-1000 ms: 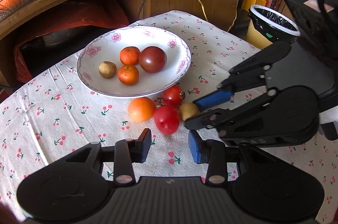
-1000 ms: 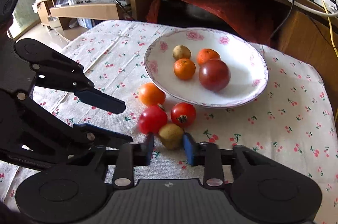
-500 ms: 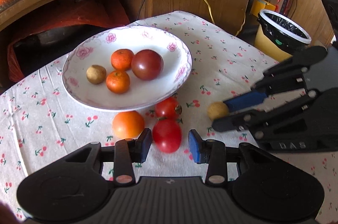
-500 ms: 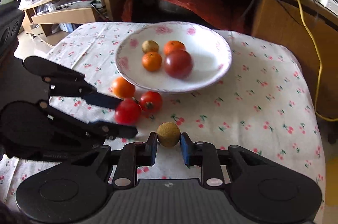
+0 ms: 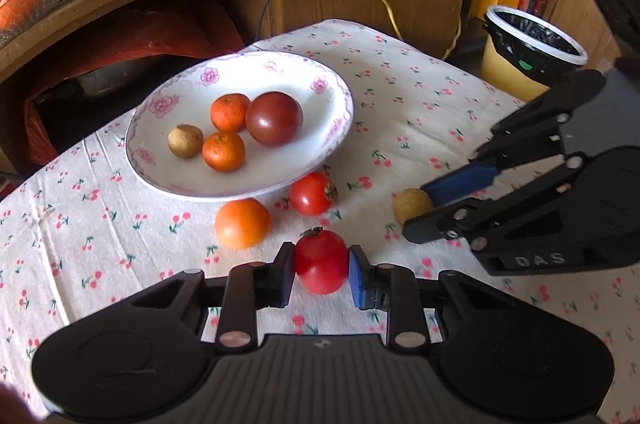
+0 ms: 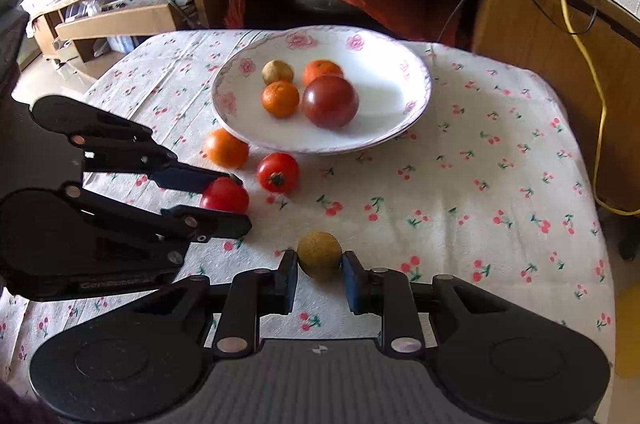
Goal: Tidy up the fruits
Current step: 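Grasp a red tomato with the left tool while the right tool grasps the brown kiwi, then carry the red tomato and brown kiwi toward the white bowl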
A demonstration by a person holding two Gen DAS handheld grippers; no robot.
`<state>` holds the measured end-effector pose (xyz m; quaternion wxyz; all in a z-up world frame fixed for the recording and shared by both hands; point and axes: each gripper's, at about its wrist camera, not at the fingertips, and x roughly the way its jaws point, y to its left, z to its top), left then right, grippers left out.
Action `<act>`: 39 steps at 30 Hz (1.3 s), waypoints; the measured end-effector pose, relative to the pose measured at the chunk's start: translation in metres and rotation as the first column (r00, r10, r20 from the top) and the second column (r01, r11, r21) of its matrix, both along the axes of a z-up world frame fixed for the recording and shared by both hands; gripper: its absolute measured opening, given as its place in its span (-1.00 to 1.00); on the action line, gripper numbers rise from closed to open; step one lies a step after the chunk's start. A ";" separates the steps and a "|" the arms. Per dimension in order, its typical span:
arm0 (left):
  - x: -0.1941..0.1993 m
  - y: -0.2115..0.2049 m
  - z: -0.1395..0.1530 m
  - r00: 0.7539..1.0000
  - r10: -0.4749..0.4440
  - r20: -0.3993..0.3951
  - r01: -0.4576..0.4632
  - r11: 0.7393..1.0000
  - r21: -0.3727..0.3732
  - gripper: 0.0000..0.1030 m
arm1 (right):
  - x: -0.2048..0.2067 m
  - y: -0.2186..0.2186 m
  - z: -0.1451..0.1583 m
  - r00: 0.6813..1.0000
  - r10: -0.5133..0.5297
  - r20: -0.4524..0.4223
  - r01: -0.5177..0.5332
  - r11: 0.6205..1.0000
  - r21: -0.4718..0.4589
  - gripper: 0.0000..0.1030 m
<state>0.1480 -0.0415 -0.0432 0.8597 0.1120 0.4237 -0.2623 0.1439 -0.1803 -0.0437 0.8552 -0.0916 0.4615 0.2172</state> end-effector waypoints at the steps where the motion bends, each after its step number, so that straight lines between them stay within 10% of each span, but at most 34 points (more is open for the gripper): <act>1: -0.002 0.001 0.001 1.000 -0.005 0.002 0.005 1.000 0.006 -0.30 | -0.001 0.001 0.000 1.000 0.007 0.000 -0.007 1.000 -0.002 -0.62; 18: -0.006 0.005 -0.006 1.000 0.007 0.011 -0.007 1.000 0.006 -0.07 | -0.002 0.006 -0.002 1.000 0.021 0.013 -0.021 1.000 -0.002 -0.39; 39: 0.002 -0.005 -0.008 0.999 0.033 0.040 -0.033 0.999 0.003 -0.20 | -0.001 0.005 0.001 1.000 -0.005 -0.004 0.005 1.000 -0.002 -0.64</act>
